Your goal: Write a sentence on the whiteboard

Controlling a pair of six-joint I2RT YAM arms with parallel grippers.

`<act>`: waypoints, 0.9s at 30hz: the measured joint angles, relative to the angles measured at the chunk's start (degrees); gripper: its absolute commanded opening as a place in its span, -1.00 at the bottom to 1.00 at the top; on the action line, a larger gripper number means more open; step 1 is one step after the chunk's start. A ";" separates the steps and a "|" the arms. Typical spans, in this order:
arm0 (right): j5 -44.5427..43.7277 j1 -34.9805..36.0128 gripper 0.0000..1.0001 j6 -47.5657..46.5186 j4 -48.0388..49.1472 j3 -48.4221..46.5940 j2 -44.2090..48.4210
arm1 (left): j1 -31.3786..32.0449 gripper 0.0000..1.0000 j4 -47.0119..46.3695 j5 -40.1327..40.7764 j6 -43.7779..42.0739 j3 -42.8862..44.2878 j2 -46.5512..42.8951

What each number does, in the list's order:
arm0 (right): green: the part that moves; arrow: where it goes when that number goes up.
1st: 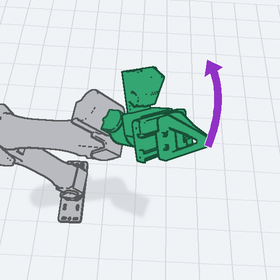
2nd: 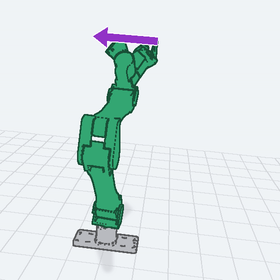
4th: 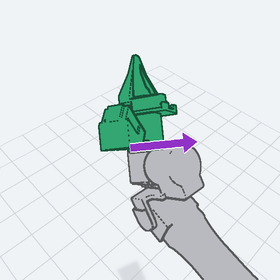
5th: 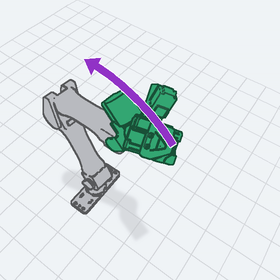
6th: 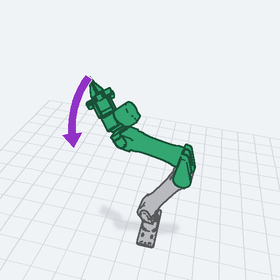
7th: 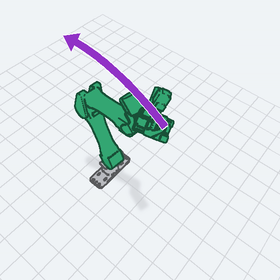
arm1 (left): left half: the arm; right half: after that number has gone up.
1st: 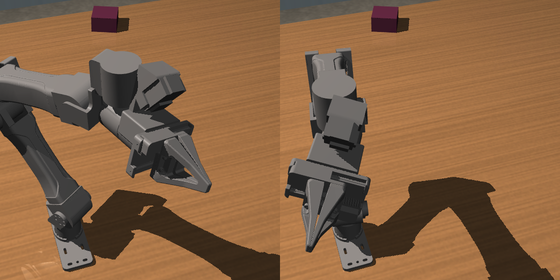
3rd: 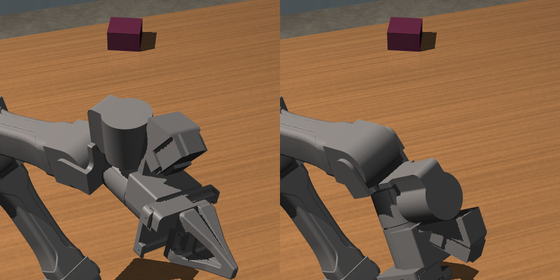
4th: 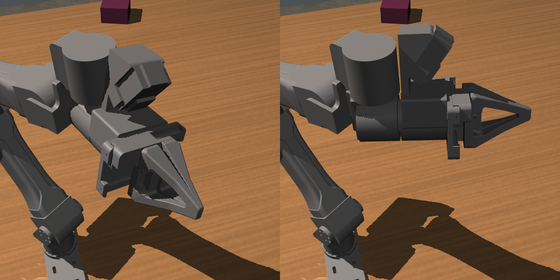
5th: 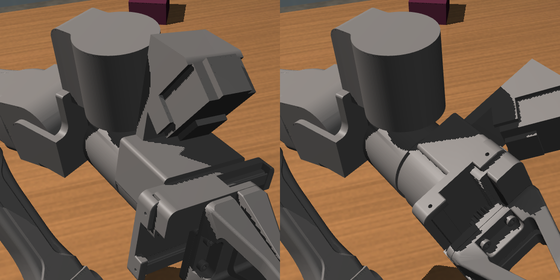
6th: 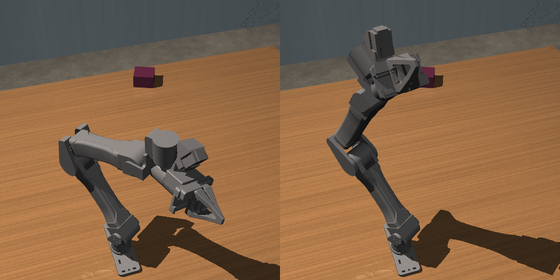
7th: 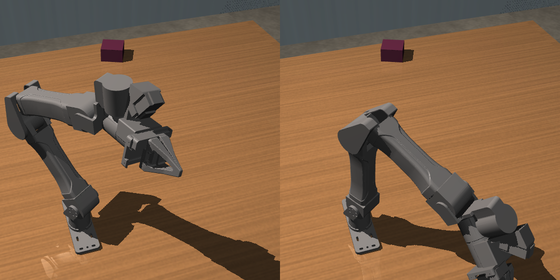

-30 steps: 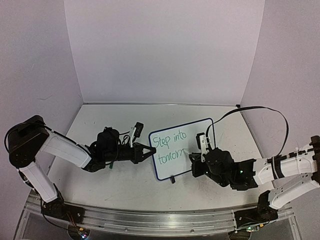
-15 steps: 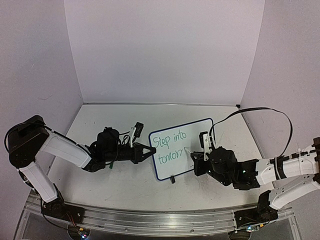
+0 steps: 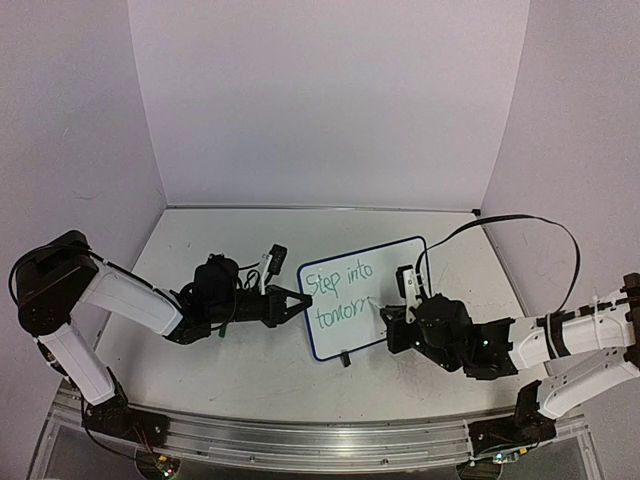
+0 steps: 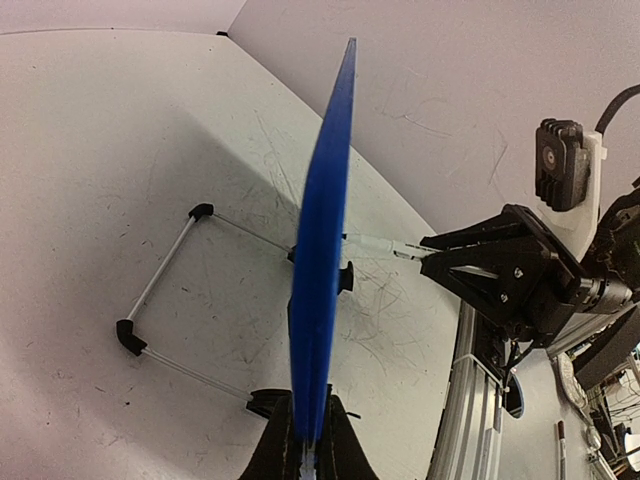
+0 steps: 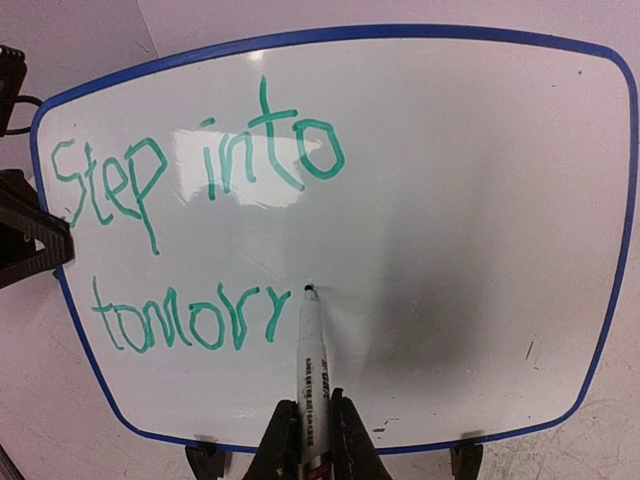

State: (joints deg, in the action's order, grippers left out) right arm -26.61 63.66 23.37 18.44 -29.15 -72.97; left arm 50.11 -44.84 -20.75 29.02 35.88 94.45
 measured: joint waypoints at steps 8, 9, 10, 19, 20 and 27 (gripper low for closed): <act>2.59 0.02 -1.00 0.84 -1.18 0.00 0.02 | 0.00 -1.00 0.00 0.00 0.00 0.00 0.00; 2.80 0.02 -1.00 0.96 -1.34 0.00 0.02 | 0.00 -1.00 0.00 0.00 0.00 0.00 0.00; 3.06 0.02 -1.00 1.12 -1.51 0.00 0.02 | 0.00 -1.00 0.00 0.00 0.00 0.00 0.00; 4.35 0.02 -1.00 3.29 -2.94 0.02 0.02 | 0.00 -1.00 0.02 0.00 -0.01 0.00 0.00; 4.40 0.02 -1.00 3.55 -3.13 0.02 0.02 | 0.00 -1.00 0.02 0.00 0.00 0.00 0.00; 4.25 0.13 -1.00 5.02 -4.13 0.02 0.09 | 0.00 -1.00 0.02 0.02 -0.02 0.00 0.00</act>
State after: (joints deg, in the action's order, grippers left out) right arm -22.36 63.79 28.38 14.30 -29.12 -72.87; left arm 50.11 -44.82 -20.73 28.99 35.88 94.45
